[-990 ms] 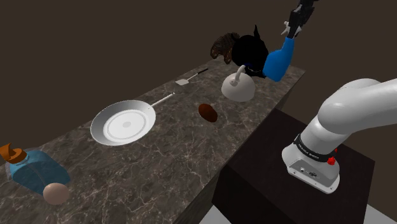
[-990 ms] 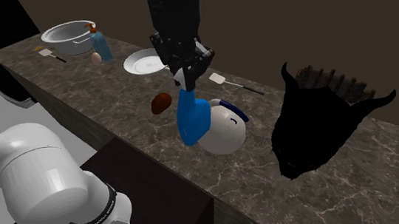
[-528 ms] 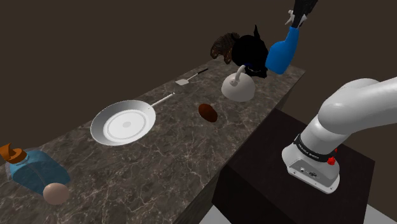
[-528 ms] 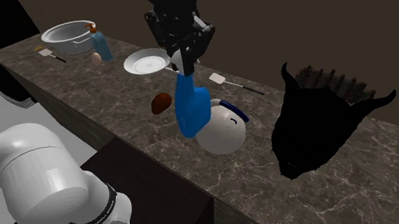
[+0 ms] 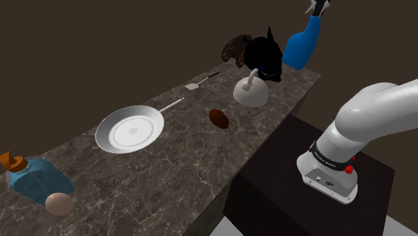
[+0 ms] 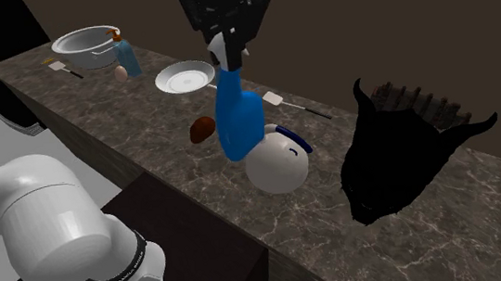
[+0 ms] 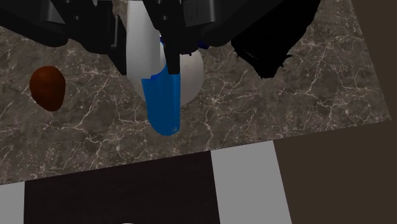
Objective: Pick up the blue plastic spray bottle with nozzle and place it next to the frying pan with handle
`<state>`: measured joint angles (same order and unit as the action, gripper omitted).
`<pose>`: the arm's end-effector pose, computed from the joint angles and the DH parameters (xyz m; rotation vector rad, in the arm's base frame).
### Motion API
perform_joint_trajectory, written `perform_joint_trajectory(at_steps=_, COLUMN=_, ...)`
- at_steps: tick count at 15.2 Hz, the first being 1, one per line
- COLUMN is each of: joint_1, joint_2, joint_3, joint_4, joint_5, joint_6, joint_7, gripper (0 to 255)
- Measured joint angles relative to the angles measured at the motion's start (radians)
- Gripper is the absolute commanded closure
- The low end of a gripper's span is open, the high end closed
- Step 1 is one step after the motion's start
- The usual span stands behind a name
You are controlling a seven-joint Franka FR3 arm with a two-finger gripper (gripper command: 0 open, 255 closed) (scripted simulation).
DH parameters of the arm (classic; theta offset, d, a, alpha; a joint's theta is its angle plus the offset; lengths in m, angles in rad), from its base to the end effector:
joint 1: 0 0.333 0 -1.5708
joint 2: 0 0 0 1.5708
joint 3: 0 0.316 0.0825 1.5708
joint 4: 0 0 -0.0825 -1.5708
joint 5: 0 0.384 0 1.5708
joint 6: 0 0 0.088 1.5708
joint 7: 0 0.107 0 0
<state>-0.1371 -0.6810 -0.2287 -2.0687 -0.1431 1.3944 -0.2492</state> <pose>0.2844 -0.1619 0.6663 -3.1340 0.1426 0.0109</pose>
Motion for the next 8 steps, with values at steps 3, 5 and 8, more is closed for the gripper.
perform_joint_trajectory(at_steps=3, joint_1=0.003, joint_2=0.018, joint_3=0.003, joint_4=0.057, joint_5=0.004, joint_6=-0.04, joint_7=-0.002, gripper=255)
perform_joint_trajectory(at_steps=5, joint_1=0.004, joint_2=0.03, joint_3=0.005, joint_4=0.094, joint_5=0.007, joint_6=-0.064, joint_7=-0.004, gripper=255)
perform_joint_trajectory(at_steps=8, joint_1=0.006, joint_2=0.05, joint_3=0.005, joint_4=0.149, joint_5=0.009, joint_6=-0.099, joint_7=-0.007, gripper=255)
